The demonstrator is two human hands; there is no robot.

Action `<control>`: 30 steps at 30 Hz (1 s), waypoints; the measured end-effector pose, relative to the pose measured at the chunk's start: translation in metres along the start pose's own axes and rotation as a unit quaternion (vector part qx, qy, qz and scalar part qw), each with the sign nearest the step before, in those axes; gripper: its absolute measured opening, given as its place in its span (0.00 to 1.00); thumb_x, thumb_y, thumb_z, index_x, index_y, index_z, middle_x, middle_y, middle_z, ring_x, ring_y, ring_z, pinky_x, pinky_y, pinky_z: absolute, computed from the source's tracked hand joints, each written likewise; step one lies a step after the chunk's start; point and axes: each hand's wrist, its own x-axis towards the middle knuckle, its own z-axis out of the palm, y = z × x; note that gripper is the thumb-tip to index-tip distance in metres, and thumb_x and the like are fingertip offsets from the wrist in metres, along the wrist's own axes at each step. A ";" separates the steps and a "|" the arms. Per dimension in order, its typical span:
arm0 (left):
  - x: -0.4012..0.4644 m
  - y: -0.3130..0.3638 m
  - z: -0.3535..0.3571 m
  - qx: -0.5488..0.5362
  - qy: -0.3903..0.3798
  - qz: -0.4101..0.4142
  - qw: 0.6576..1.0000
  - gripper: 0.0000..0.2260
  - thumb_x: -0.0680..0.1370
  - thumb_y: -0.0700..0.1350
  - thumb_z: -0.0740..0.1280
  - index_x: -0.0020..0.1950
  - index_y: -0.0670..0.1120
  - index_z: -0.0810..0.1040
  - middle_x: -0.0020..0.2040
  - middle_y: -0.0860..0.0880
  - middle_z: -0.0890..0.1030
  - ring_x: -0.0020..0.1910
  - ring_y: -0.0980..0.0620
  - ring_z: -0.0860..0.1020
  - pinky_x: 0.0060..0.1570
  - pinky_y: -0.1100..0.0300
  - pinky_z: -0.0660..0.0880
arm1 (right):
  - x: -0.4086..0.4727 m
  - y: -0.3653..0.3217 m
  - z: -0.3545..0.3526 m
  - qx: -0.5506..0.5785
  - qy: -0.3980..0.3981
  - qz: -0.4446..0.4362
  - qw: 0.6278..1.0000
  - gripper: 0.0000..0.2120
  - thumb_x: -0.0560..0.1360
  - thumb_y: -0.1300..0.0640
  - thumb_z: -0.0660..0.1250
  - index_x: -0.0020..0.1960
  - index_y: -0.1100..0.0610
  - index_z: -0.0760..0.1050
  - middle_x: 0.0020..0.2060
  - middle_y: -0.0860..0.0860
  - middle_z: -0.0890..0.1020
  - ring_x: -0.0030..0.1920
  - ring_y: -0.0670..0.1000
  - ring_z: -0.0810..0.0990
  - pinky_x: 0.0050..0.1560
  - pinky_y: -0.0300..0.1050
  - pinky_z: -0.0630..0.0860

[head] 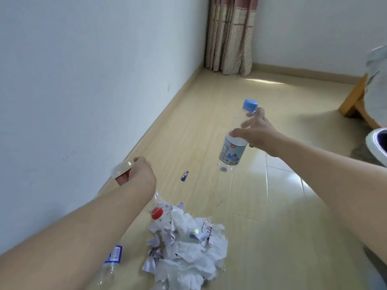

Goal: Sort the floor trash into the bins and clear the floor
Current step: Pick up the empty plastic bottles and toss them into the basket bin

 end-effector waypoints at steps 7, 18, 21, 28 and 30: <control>-0.052 0.016 -0.171 -0.366 -0.032 0.013 0.930 0.36 0.71 0.40 0.71 0.73 0.53 0.55 0.48 0.45 0.78 0.43 0.46 0.79 0.48 0.51 0.78 | -0.024 0.077 -0.174 0.059 0.078 0.027 0.995 0.31 0.71 0.41 0.69 0.66 0.50 0.58 0.57 0.51 0.69 0.54 0.56 0.77 0.49 0.56 0.81; -0.049 0.100 -0.472 -0.859 0.172 0.180 0.447 0.28 0.72 0.50 0.75 0.66 0.55 0.63 0.57 0.43 0.76 0.52 0.44 0.81 0.47 0.52 0.78 | -0.043 0.208 -0.434 0.141 0.167 0.044 0.975 0.29 0.69 0.56 0.72 0.59 0.42 0.58 0.53 0.53 0.73 0.53 0.56 0.77 0.50 0.59 0.80; -0.046 0.117 -0.540 -0.840 0.241 0.174 0.455 0.26 0.74 0.57 0.71 0.66 0.52 0.62 0.56 0.46 0.75 0.50 0.50 0.79 0.42 0.59 0.74 | -0.046 0.252 -0.481 0.200 0.137 0.063 0.968 0.29 0.70 0.55 0.73 0.64 0.48 0.61 0.56 0.53 0.75 0.54 0.54 0.79 0.50 0.59 0.81; -0.020 0.157 -0.638 -0.842 0.262 0.160 0.444 0.24 0.74 0.48 0.71 0.63 0.52 0.61 0.53 0.46 0.73 0.49 0.49 0.76 0.46 0.52 0.78 | -0.042 0.311 -0.507 0.107 0.116 0.068 0.985 0.27 0.68 0.56 0.72 0.62 0.46 0.64 0.52 0.54 0.77 0.50 0.53 0.80 0.47 0.56 0.82; -0.004 0.169 -0.651 -0.849 0.259 0.143 0.438 0.26 0.72 0.43 0.72 0.62 0.51 0.61 0.51 0.49 0.71 0.48 0.51 0.74 0.53 0.46 0.78 | -0.032 0.317 -0.500 0.040 0.104 0.069 0.991 0.25 0.66 0.54 0.74 0.59 0.49 0.68 0.49 0.53 0.79 0.46 0.52 0.81 0.43 0.50 0.81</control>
